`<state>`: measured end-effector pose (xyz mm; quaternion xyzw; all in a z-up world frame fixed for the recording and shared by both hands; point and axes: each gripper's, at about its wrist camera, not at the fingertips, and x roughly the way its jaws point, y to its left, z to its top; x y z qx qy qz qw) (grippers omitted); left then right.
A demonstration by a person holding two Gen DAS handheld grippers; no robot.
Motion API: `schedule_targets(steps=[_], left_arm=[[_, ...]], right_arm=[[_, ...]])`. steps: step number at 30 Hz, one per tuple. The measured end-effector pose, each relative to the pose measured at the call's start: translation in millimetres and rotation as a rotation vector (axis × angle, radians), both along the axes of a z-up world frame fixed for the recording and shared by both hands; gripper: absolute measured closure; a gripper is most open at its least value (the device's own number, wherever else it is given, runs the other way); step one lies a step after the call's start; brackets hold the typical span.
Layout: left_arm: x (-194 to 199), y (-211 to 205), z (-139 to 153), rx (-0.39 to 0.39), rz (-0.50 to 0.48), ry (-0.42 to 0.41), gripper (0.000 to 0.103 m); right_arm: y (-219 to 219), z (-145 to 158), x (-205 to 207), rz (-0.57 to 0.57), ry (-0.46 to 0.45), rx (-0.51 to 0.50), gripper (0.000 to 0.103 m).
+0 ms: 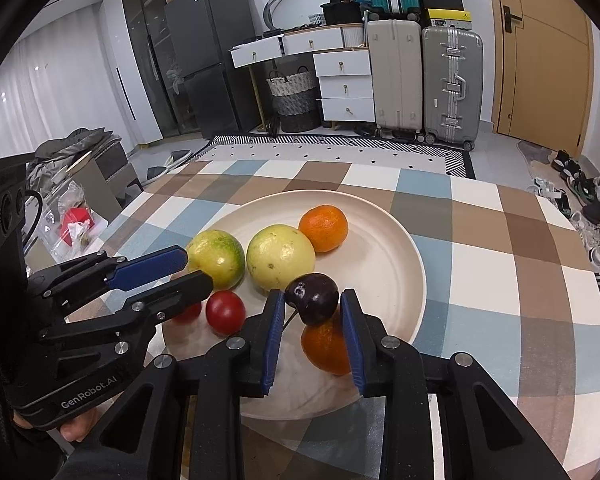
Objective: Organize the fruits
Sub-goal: 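Carry the tomato and plum onto the plate and open both tools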
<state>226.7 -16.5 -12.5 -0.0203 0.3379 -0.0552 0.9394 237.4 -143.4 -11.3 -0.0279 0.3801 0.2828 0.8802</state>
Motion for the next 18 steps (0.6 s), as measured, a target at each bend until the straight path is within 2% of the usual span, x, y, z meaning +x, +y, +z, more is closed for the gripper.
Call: schedule_targets(steps=[2, 6, 8, 10, 12, 14, 16, 18], left_arm=[[1.2, 2.2, -1.1, -0.005, 0.005, 0.004, 0.075], [2.3, 5.4, 0.1, -0.012, 0.011, 0.008, 0.074], [2.5, 7.0, 1.3, -0.019, 0.011, 0.010, 0.070], [2.3, 9.2, 2.3, -0.024, 0.020, 0.008, 0.057], [-0.4, 11.0, 4.8, -0.026, 0.029, 0.001, 0.047], [-2.8, 13.1, 7.9, -0.027, 0.040, -0.011, 0.039], [-7.0, 15.4, 11.6, -0.026, 0.053, -0.023, 0.024], [-12.5, 18.4, 14.6, -0.025, 0.062, -0.041, 0.018]], right_arm=[[0.0, 0.3, -0.6, 0.003, 0.001, 0.003, 0.071], [-0.1, 3.2, -2.2, 0.004, -0.003, 0.014, 0.059], [-0.4, 5.8, -4.3, 0.004, -0.013, 0.014, 0.053], [-0.8, 8.4, -6.4, 0.000, -0.023, 0.008, 0.045], [-2.9, 10.6, -7.8, -0.010, -0.032, 0.011, 0.026], [-6.9, 13.3, -8.9, -0.026, -0.035, 0.023, 0.018], [-12.0, 16.6, -10.0, -0.040, -0.031, 0.038, 0.014], [-17.2, 20.5, -11.9, -0.053, -0.031, 0.047, 0.007]])
